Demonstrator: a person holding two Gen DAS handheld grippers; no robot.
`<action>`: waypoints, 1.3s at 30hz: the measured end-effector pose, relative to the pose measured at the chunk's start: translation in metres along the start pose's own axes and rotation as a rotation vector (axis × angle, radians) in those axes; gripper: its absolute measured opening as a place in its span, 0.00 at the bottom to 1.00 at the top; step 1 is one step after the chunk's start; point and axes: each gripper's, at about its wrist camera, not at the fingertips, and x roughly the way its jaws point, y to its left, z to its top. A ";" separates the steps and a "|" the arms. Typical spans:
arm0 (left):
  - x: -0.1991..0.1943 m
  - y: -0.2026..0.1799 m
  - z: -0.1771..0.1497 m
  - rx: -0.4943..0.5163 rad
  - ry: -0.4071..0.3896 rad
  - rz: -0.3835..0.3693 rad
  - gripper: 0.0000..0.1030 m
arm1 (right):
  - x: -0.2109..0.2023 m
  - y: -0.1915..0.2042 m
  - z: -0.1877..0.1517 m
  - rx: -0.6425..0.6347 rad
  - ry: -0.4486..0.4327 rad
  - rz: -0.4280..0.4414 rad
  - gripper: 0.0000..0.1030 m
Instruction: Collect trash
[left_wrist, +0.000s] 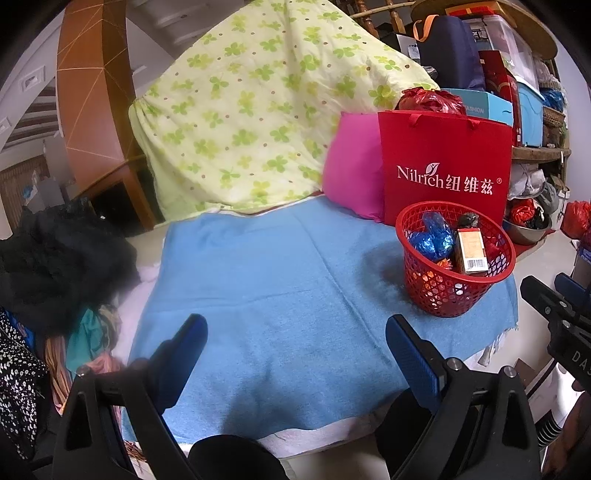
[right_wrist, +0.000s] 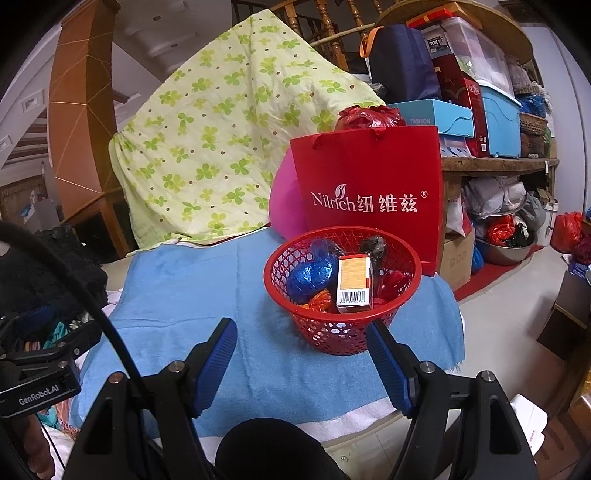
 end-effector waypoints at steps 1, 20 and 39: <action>0.000 0.000 0.000 0.001 0.002 -0.002 0.94 | 0.000 0.000 0.000 0.001 0.003 0.001 0.74; 0.004 0.000 -0.004 0.017 0.011 -0.006 0.94 | 0.005 -0.005 -0.004 0.015 0.023 -0.004 0.74; 0.009 0.002 -0.003 0.034 0.025 -0.016 0.94 | 0.005 -0.002 -0.002 0.013 0.023 0.004 0.74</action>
